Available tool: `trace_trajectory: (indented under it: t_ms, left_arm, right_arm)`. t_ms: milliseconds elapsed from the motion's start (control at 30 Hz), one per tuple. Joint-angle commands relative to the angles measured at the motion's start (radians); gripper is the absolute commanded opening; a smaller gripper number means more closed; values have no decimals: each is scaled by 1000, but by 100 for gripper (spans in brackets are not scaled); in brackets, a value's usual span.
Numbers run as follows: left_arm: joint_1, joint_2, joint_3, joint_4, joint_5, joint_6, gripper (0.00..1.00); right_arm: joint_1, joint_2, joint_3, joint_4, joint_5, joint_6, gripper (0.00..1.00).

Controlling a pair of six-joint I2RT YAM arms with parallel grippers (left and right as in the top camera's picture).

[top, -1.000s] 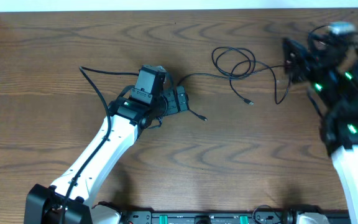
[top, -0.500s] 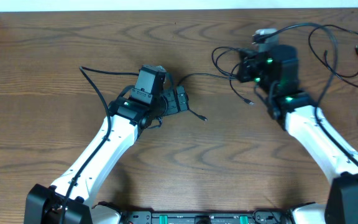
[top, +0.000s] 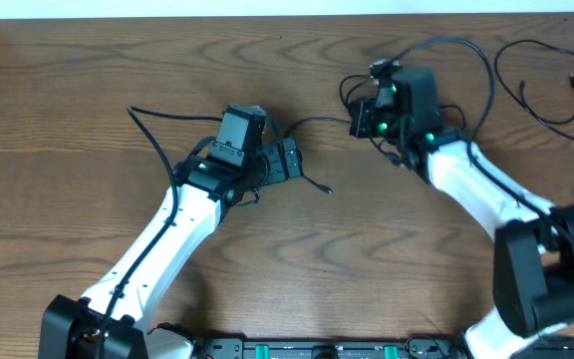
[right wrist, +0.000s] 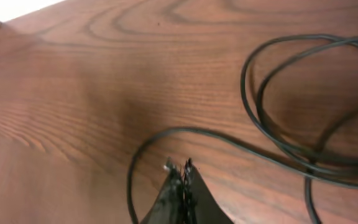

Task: Untangle cables

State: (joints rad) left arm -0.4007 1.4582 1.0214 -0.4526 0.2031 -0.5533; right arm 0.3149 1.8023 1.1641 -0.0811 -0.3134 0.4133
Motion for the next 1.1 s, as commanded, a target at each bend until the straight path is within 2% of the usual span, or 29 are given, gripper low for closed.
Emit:
trace_trajectory:
  t_ms: [0, 133, 367, 533, 1067]
  left_arm:
    - [3, 6, 3, -3, -10, 2, 99]
    - [3, 6, 3, -3, -10, 2, 99]
    - [3, 6, 3, -3, -10, 2, 99]
    - [3, 6, 3, -3, -10, 2, 99]
    - [3, 6, 3, -3, -10, 2, 99]
  right_arm:
    - [4, 61, 149, -127, -37, -24, 1]
    - [2, 126, 250, -254, -37, -98, 1]
    - [-2, 233, 283, -272, -37, -101, 1]
    - [20, 283, 283, -266, -36, -150, 1]
    - [35, 392, 283, -130, 30, -154, 1]
